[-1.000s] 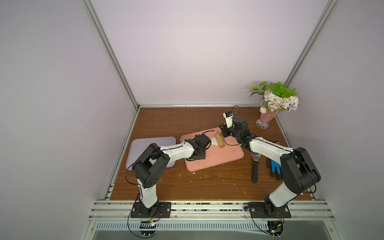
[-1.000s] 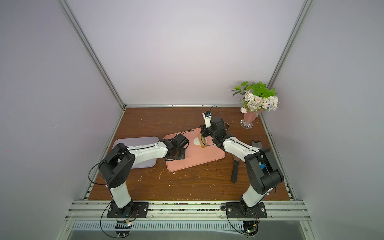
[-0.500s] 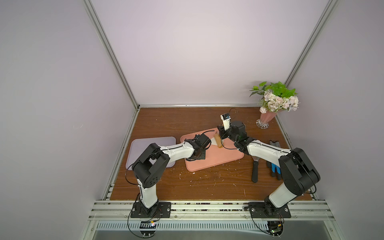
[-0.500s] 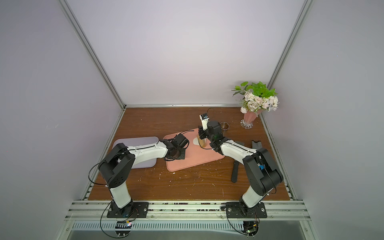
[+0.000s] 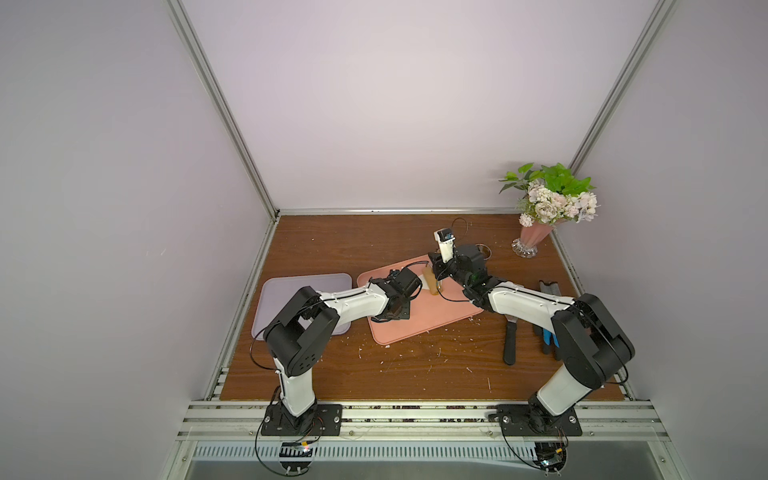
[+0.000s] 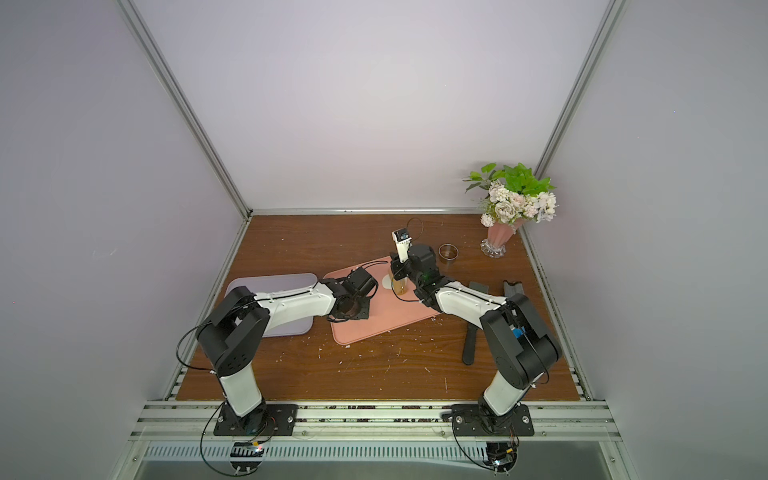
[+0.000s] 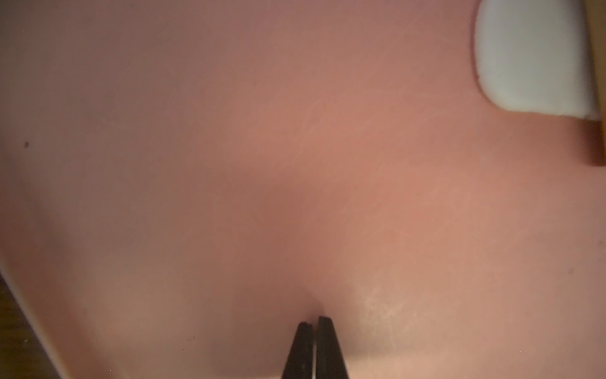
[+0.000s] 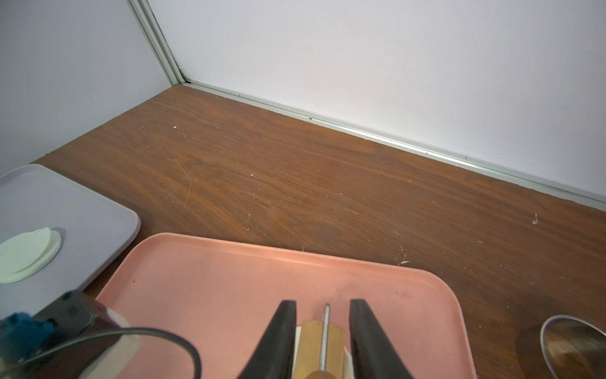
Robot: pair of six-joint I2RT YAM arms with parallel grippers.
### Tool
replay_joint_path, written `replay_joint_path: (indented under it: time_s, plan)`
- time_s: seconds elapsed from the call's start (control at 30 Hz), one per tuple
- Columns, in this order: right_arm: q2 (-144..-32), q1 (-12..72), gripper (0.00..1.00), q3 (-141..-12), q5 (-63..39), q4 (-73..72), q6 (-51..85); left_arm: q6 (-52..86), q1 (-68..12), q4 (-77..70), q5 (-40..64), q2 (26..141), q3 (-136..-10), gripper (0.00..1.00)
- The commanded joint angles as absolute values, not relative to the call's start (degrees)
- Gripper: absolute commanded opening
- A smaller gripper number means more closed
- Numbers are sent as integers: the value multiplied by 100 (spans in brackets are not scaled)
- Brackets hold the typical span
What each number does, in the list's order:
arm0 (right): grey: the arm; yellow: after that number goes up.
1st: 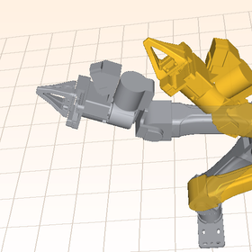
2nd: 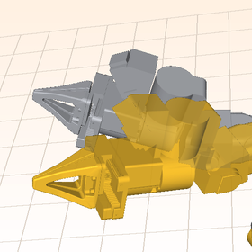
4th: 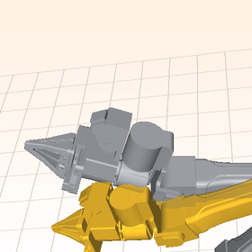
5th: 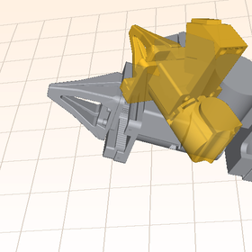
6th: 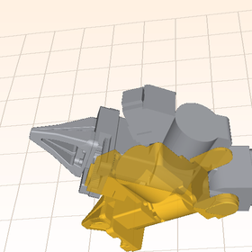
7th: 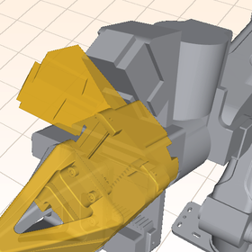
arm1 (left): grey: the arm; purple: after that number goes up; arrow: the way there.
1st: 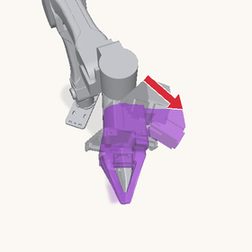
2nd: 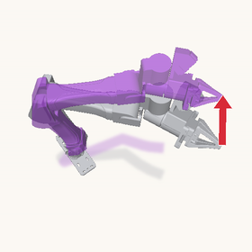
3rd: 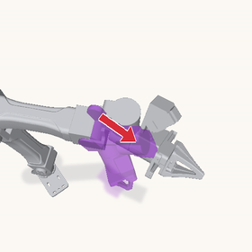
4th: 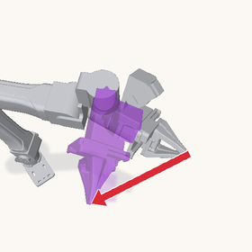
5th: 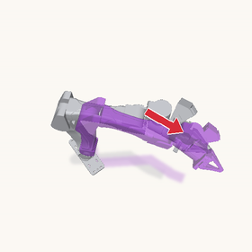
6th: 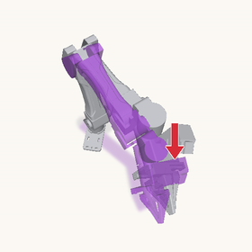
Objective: Roll out the dumpling wrappers from the dough
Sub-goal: Flatten out the dough on the work surface.
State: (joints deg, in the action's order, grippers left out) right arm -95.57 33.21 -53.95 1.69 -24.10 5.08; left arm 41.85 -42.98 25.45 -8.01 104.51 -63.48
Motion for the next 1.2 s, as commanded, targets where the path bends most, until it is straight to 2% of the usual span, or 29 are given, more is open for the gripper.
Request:
replay_joint_path:
  time_s: [0.0, 0.4, 0.57, 0.97, 1.17]
  plan:
    - [-10129, 3634, 0, -5143, -723, -1205, 1079, 4167, -4201, 3187, -782, 10782, -6056, 0]
    - [-10258, 3742, 0, -5169, -771, -1274, 1244, 4166, -4192, 3173, -795, 10774, -6039, 0]
    - [-10032, 3626, 0, -5295, -446, -802, 1192, 4191, -4175, 3177, -801, 10645, -5884, 0]
    - [-9292, 3569, 0, -5173, -387, -784, 1283, 4429, -4175, 3381, -1126, 9795, -5779, 1]
    - [-9136, 3567, 0, -5453, -340, -760, 1237, 4654, -4166, 3577, -1321, 9342, -5707, 29]
